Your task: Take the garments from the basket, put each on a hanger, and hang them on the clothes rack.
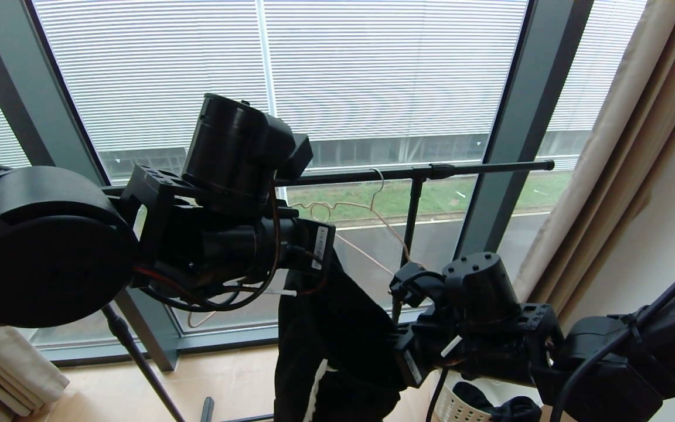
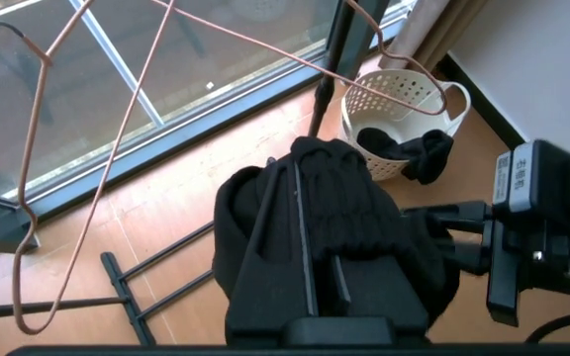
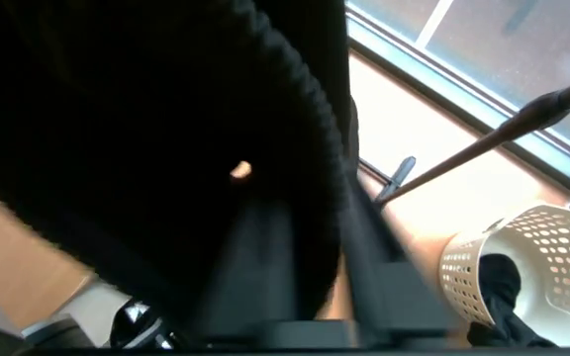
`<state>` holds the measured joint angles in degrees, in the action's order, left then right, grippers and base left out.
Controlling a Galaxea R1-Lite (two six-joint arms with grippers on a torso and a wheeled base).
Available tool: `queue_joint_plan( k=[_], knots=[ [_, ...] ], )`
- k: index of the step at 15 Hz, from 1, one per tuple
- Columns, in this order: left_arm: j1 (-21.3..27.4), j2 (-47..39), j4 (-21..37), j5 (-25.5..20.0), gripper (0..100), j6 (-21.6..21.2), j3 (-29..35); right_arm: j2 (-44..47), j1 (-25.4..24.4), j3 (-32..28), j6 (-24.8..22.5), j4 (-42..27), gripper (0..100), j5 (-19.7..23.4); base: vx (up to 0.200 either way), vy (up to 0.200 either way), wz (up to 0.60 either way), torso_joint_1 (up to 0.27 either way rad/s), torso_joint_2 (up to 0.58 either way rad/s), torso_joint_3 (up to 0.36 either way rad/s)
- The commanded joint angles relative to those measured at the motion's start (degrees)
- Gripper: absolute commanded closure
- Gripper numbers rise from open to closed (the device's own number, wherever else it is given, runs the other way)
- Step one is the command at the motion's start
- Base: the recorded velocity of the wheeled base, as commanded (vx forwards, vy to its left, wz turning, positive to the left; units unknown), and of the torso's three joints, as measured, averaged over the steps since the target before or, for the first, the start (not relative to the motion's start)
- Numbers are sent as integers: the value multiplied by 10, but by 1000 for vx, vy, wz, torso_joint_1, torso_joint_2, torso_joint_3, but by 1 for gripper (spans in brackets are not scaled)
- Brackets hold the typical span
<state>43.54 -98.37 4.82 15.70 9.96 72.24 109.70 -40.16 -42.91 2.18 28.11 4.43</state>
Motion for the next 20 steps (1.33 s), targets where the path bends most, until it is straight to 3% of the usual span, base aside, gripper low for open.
queue_joint_plan(
  k=[1,5,6,11,13,16,19,20],
  knots=[
    [0,9,0,-2,100,0,-10,3,6,-6,1,0,100,-5,0,0,0,0,0,0],
    [-28,16,-1,-24,100,1,-54,-12,63,-34,2,-3,100,-13,0,0,0,0,0,0],
    [-32,19,-2,-33,0,1,-72,-17,76,-41,3,-4,100,-13,0,0,0,0,0,0],
    [-50,60,0,-43,0,-17,-157,-41,106,-65,20,-8,100,-36,0,0,0,0,0,0],
    [-71,82,0,-81,0,-19,-175,-45,111,-65,20,-8,100,-37,0,0,0,0,0,0],
    [-139,105,0,-190,0,-20,-180,-47,112,-67,21,-8,100,-38,0,0,0,0,0,0],
    [-176,63,-3,-191,0,-27,-165,-48,112,-64,20,-9,100,-39,0,0,0,0,0,0],
    [-184,27,-4,-168,0,-27,-140,-46,111,-63,20,-9,100,-39,0,0,0,0,0,0]
  ],
)
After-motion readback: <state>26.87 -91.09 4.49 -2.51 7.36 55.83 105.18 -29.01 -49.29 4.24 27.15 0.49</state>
